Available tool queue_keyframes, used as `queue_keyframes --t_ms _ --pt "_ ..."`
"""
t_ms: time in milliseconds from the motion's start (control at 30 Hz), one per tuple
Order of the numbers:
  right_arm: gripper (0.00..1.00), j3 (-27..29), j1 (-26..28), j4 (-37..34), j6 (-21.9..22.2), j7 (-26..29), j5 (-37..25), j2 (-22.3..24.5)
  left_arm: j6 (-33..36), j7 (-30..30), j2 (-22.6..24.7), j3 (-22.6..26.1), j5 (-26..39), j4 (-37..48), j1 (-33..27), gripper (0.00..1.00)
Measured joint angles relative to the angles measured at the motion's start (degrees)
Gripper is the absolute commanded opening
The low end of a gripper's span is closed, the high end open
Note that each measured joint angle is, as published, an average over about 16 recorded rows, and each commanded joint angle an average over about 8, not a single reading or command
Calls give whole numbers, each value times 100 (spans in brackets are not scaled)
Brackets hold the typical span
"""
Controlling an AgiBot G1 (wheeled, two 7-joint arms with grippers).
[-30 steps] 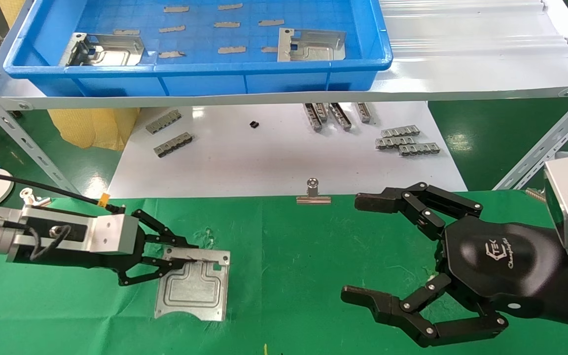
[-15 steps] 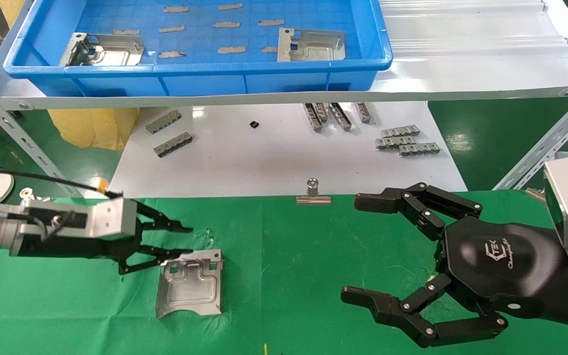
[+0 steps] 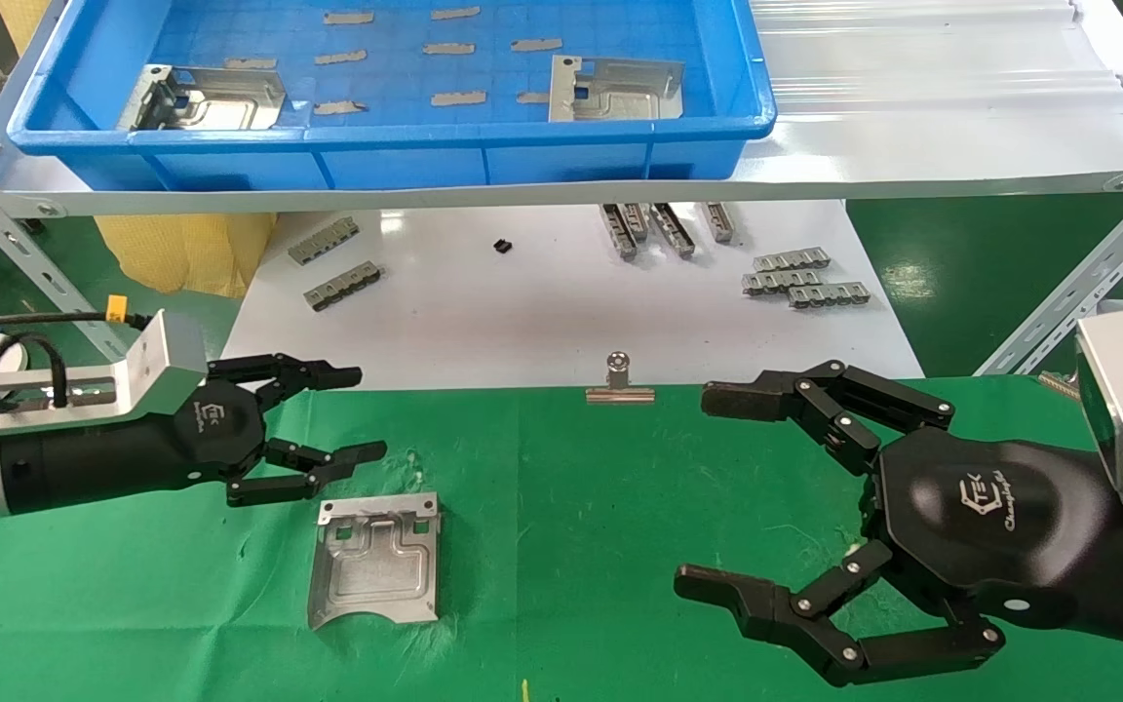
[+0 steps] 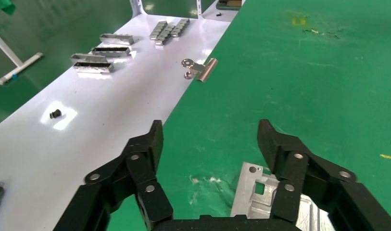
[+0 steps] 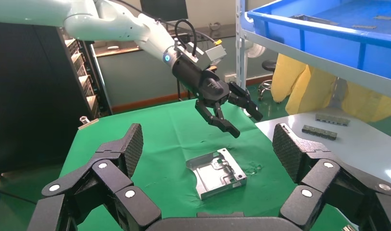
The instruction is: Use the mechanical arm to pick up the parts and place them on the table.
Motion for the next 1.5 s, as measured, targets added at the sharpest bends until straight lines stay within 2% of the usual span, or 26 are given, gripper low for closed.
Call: queue_keyframes --t_ms 267,533,1500 --pt "100 0 -1 -1 1 0 0 0 8 -196 -49 -129 -184 -25 130 100" --pt "100 0 0 -1 1 0 0 0 -33 -430 -170 -276 -226 -535 317 100" --pt "100 0 0 -1 1 0 1 0 -317 -2431 -1076 -1612 -969 -3962 1900 100"
